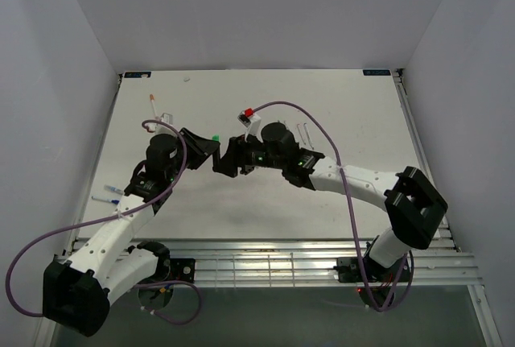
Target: Open the pen caps
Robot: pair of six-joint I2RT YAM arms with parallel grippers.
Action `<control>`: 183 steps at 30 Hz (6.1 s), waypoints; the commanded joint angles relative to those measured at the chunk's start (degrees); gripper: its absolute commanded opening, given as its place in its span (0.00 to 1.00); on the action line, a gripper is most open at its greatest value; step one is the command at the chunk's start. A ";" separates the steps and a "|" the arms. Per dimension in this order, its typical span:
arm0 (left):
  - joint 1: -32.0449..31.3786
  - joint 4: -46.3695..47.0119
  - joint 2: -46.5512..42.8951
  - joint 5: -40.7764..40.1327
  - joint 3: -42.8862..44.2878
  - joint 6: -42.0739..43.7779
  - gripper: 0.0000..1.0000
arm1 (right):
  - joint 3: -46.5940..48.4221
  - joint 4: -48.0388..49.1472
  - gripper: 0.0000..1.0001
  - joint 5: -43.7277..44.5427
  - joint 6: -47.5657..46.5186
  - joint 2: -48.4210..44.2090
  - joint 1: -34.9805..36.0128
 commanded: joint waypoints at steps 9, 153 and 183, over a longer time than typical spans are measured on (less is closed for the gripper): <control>-0.85 -2.27 -3.70 -0.18 1.52 -0.01 0.00 | 11.62 -4.55 0.50 8.05 -4.42 9.07 1.77; 1.18 20.31 44.71 20.37 12.06 23.64 0.00 | 13.19 -26.35 0.08 9.30 -24.99 16.18 -46.48; 1.96 19.44 42.36 13.44 9.16 22.49 0.63 | 19.27 -23.10 0.46 -3.62 -23.93 29.21 -45.95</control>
